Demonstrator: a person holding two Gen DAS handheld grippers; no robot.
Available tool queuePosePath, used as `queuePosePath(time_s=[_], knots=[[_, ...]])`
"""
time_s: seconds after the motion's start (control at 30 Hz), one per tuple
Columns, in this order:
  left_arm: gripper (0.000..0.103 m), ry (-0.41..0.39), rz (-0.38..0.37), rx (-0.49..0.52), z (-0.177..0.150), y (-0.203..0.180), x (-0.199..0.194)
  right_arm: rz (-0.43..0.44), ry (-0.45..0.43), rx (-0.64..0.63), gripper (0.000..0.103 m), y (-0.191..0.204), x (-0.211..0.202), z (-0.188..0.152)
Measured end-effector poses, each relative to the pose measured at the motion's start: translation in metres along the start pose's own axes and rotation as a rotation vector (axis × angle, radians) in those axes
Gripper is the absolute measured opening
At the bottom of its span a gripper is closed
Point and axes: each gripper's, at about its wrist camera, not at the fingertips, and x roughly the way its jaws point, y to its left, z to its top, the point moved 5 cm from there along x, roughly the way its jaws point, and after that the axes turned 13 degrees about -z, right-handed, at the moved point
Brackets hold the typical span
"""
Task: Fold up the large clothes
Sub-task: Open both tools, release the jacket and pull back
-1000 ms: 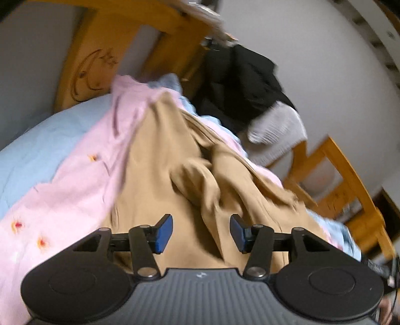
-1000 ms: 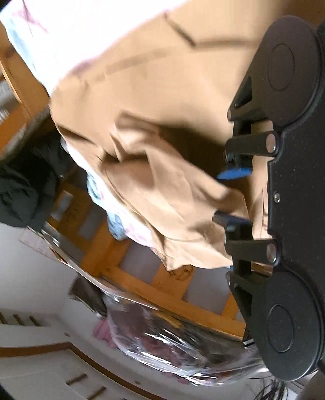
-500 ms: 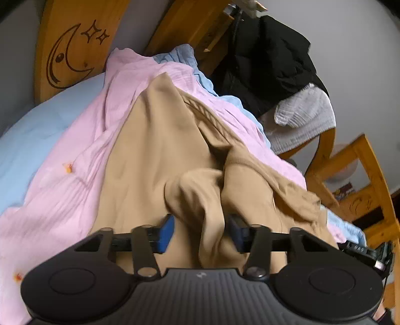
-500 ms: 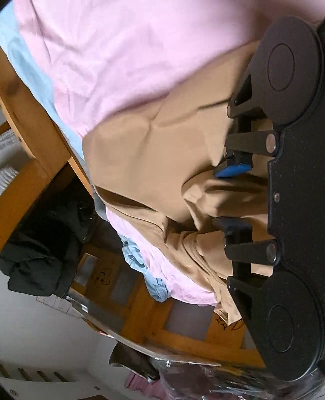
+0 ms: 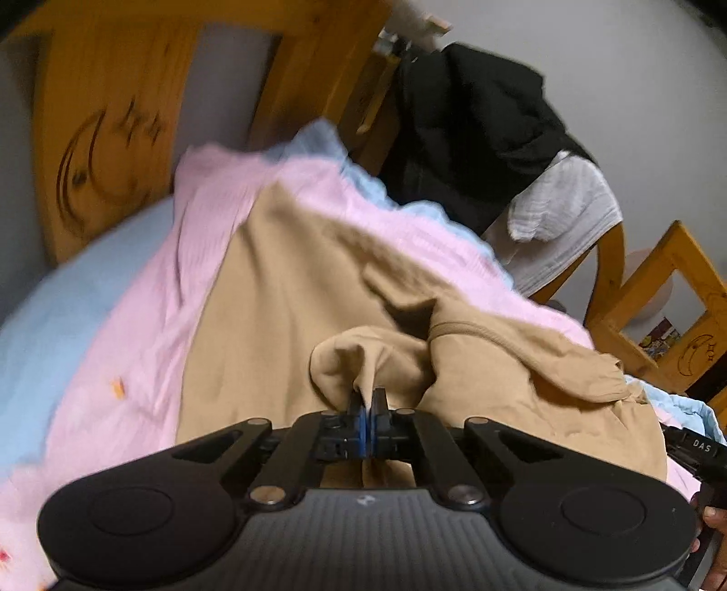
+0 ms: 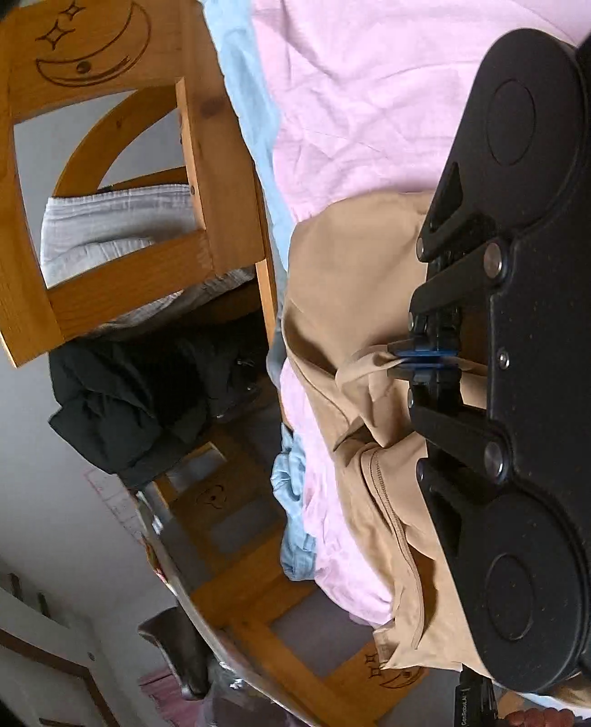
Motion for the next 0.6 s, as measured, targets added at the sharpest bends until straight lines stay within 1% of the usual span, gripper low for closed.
queuePosePath(time_s=[0.03, 0.1, 0.13, 0.2, 0.23, 0.3, 0.33, 0.37, 0.4, 0.47, 0.5, 0.53, 0.57, 0.6], knots=[[0.001, -0.005, -0.003, 0.016, 0.001, -0.002, -0.002, 0.005, -0.024, -0.010, 0.001, 0.004, -0.005, 0.001], [0.001, 0.021, 0.021, 0.048, -0.001, -0.001, 0.005, -0.004, -0.070, -0.072, 0.001, 0.013, -0.010, 0.002], [0.001, 0.035, 0.035, 0.056, -0.003, 0.001, 0.011, -0.016, -0.055, -0.091, 0.001, 0.015, -0.004, 0.000], [0.001, 0.044, 0.045, 0.036, -0.006, 0.005, 0.018, -0.041, 0.027, -0.096, 0.001, 0.011, 0.016, -0.004], [0.003, 0.037, 0.040, 0.020, -0.006, 0.004, 0.017, -0.046, 0.039, -0.100, 0.002, 0.010, 0.021, -0.006], [0.009, 0.044, 0.035, 0.018, -0.005, 0.004, 0.010, -0.046, 0.038, -0.100, 0.005, 0.010, 0.018, -0.007], [0.022, 0.048, 0.037, 0.020, -0.005, 0.004, 0.005, -0.042, 0.039, -0.094, 0.010, 0.009, 0.014, -0.007], [0.034, 0.051, 0.049, 0.029, -0.006, 0.003, -0.002, -0.044, 0.035, -0.095, 0.019, 0.008, 0.009, -0.006], [0.039, 0.044, 0.052, 0.041, -0.008, 0.002, -0.007, -0.049, 0.026, -0.104, 0.022, 0.007, 0.003, -0.005], [0.053, 0.031, 0.048, 0.069, -0.014, -0.001, -0.023, -0.048, 0.016, -0.118, 0.024, 0.003, -0.010, -0.004], [0.057, 0.026, 0.049, 0.073, -0.017, -0.003, -0.030, -0.047, 0.012, -0.121, 0.026, 0.000, -0.018, -0.004], [0.066, 0.014, 0.057, 0.072, -0.022, -0.004, -0.038, -0.046, 0.007, -0.126, 0.034, -0.003, -0.026, -0.005], [0.069, 0.000, 0.063, 0.072, -0.026, -0.005, -0.047, -0.049, 0.002, -0.139, 0.040, -0.006, -0.035, -0.007], [0.072, -0.014, 0.064, 0.073, -0.031, -0.007, -0.056, -0.049, 0.000, -0.152, 0.042, -0.008, -0.042, -0.009]])
